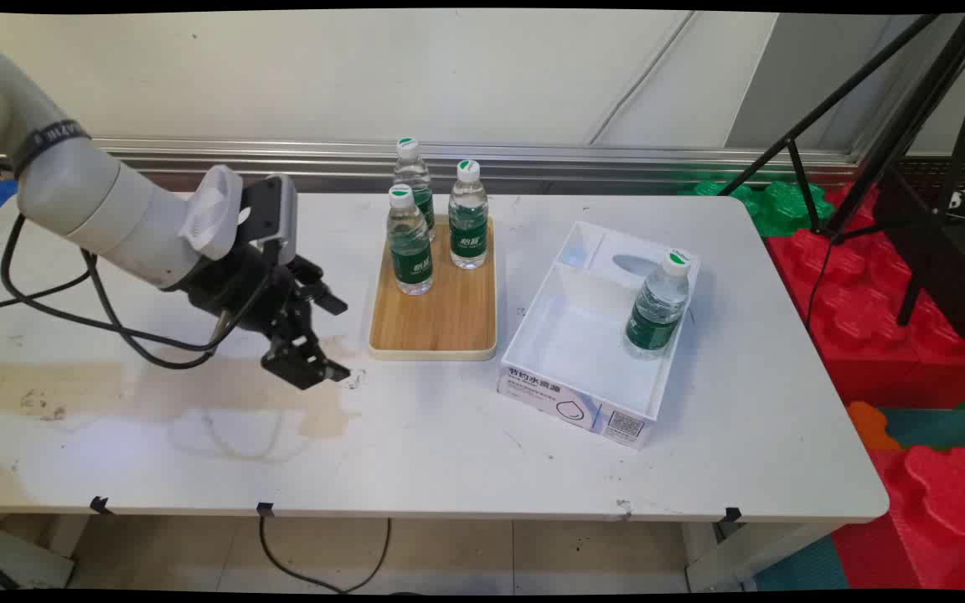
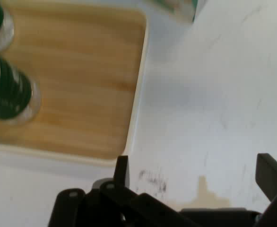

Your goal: Pick up the green bottle from the white box

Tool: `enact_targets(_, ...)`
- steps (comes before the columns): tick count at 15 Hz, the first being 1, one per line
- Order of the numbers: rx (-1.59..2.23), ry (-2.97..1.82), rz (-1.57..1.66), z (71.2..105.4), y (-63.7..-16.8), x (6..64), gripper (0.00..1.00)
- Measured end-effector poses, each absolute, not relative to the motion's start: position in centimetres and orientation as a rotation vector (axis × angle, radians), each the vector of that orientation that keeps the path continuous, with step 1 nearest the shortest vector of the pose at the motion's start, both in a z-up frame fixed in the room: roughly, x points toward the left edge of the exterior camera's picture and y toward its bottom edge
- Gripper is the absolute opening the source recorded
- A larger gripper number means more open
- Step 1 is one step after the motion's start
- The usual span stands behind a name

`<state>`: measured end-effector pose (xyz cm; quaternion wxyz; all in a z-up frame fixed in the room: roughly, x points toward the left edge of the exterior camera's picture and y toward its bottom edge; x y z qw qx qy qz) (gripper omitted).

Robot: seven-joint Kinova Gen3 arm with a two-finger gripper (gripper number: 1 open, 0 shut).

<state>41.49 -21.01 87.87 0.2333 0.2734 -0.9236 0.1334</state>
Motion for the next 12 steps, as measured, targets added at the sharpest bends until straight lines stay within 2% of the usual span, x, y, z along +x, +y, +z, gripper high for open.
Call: enact_targets(12,0.74,-2.384,0.445,93.6,-24.4,32.5,1.0)
